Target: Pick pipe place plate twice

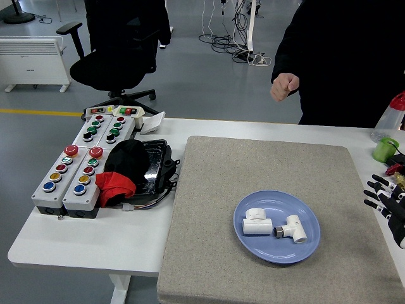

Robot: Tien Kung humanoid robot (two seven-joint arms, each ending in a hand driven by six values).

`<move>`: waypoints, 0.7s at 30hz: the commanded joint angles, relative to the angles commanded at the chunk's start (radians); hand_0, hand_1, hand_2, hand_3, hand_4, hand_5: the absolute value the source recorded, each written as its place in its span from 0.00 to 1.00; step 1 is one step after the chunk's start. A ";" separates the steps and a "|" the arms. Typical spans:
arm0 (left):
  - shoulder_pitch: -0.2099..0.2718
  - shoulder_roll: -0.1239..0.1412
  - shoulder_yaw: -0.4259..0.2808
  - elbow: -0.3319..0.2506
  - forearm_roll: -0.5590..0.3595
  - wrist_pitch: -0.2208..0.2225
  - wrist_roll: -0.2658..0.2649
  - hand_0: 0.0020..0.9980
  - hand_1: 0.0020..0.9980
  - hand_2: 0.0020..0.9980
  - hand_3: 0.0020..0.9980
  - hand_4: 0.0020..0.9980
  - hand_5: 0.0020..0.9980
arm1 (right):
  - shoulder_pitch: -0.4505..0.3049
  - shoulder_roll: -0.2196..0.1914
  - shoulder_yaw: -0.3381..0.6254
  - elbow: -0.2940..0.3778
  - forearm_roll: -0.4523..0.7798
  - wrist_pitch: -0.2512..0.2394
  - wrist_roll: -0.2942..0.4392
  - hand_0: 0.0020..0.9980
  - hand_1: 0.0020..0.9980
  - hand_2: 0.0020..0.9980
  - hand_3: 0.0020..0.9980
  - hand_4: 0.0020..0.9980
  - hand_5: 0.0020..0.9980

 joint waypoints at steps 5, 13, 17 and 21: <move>0.000 0.000 -0.002 0.000 0.004 -0.001 -0.001 0.65 0.63 0.63 0.55 0.39 1.00 | -0.001 -0.001 0.000 0.000 -0.015 0.006 -0.029 0.78 0.74 0.78 0.77 0.49 0.61; -0.002 0.000 -0.002 0.002 0.004 0.000 -0.004 0.65 0.63 0.63 0.55 0.39 1.00 | -0.002 -0.002 0.003 0.003 -0.022 0.010 -0.042 0.78 0.74 0.78 0.76 0.49 0.62; -0.002 -0.001 -0.001 0.001 0.003 0.000 -0.003 0.65 0.63 0.63 0.55 0.39 1.00 | -0.001 -0.002 -0.001 0.002 -0.025 0.012 -0.049 0.78 0.74 0.78 0.76 0.49 0.62; 0.001 -0.002 -0.001 0.001 0.004 0.000 -0.002 0.65 0.63 0.63 0.55 0.39 1.00 | -0.004 -0.003 -0.003 0.001 -0.027 0.012 -0.051 0.78 0.74 0.77 0.76 0.49 0.62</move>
